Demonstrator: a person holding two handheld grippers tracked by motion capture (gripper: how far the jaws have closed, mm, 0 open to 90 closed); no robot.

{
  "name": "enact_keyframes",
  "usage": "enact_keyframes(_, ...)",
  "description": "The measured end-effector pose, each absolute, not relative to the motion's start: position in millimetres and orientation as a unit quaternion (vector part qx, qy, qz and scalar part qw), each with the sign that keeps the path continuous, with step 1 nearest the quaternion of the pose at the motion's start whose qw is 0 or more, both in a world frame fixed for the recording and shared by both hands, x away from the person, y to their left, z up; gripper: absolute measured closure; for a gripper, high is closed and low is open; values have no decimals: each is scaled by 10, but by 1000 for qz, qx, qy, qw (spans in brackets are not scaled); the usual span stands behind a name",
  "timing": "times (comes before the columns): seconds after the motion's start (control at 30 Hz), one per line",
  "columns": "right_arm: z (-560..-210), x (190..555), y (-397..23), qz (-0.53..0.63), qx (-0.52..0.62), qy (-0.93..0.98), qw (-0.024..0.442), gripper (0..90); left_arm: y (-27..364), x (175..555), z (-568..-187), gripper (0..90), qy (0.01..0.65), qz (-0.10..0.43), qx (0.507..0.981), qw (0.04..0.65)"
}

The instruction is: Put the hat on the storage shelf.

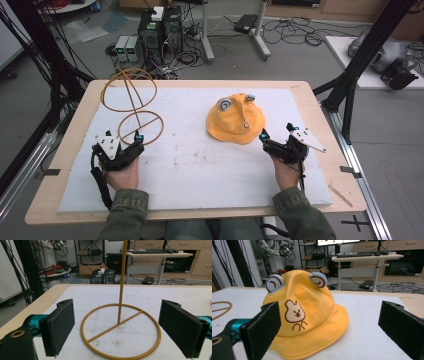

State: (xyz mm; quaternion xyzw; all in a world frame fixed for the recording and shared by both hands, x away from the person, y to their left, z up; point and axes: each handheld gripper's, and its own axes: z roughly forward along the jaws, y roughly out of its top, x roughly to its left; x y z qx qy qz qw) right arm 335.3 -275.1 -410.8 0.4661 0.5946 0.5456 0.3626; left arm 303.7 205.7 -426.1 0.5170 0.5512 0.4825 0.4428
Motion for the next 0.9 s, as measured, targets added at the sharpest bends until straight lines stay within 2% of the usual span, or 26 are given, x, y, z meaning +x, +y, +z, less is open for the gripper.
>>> enact_keyframes(0.23,-4072,3345,-2744,550,463,593,364,41,2063,3034,-4261,141,553,483,515,442)
enact_keyframes(0.47,-3747,3393,-2754,573,459,581,352,41,2062,3033,-4261,141,554,479,516,444)
enact_keyframes(0.9,-3472,3737,-2469,552,461,615,325,41,2075,3039,-4264,141,556,475,513,449)
